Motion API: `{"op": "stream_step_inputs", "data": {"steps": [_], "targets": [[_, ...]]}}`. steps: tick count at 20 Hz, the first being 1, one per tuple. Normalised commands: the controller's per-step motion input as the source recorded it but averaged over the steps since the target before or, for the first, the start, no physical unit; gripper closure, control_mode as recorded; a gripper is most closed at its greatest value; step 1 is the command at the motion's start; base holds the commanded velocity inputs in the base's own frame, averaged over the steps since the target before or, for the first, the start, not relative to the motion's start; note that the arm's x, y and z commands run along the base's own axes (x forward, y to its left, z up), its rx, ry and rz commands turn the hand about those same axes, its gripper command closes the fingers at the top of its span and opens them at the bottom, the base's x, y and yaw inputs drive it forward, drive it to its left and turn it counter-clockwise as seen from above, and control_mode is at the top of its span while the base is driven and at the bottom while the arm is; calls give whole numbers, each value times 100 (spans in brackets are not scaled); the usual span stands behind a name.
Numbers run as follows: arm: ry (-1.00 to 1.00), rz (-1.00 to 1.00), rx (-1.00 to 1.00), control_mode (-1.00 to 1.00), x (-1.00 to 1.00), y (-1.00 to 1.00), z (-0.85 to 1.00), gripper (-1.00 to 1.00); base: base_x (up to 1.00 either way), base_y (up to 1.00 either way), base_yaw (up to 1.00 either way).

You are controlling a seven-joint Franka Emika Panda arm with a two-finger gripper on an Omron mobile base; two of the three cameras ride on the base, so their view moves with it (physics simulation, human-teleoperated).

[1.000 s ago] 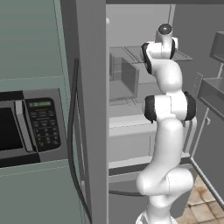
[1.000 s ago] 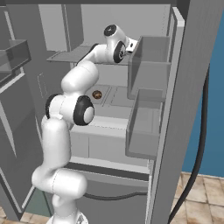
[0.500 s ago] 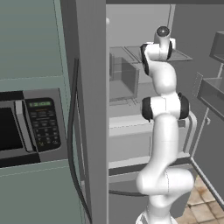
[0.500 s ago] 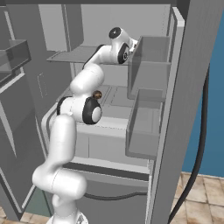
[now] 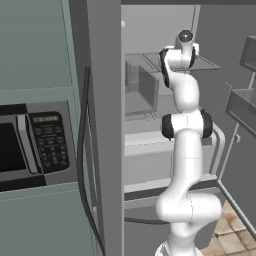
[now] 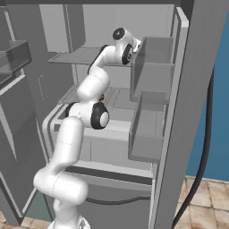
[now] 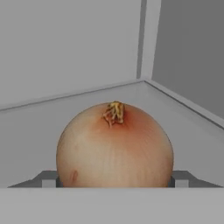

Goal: Move the potato and onion from the top shelf to the second highest shelf to make space. Then, place the pitcher from the counter on the cleared top shelf.

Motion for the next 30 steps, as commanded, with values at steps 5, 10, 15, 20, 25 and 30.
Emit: {"op": "stream_step_inputs", "data": {"steps": [5,10,15,20,25,30], "targets": [[-33,1,-7,-100,-38,0,-98,100,0,0,0],[-43,4,-11,-100,-79,12,-70,100,0,0,0],[-39,7,-12,-100,-96,31,-35,100,0,0,0],[-10,10,-12,-100,-100,40,20,100,0,0,0],[4,14,-10,-100,-100,26,61,100,0,0,0],[15,13,-11,-100,-100,31,50,100,0,0,0]]}}
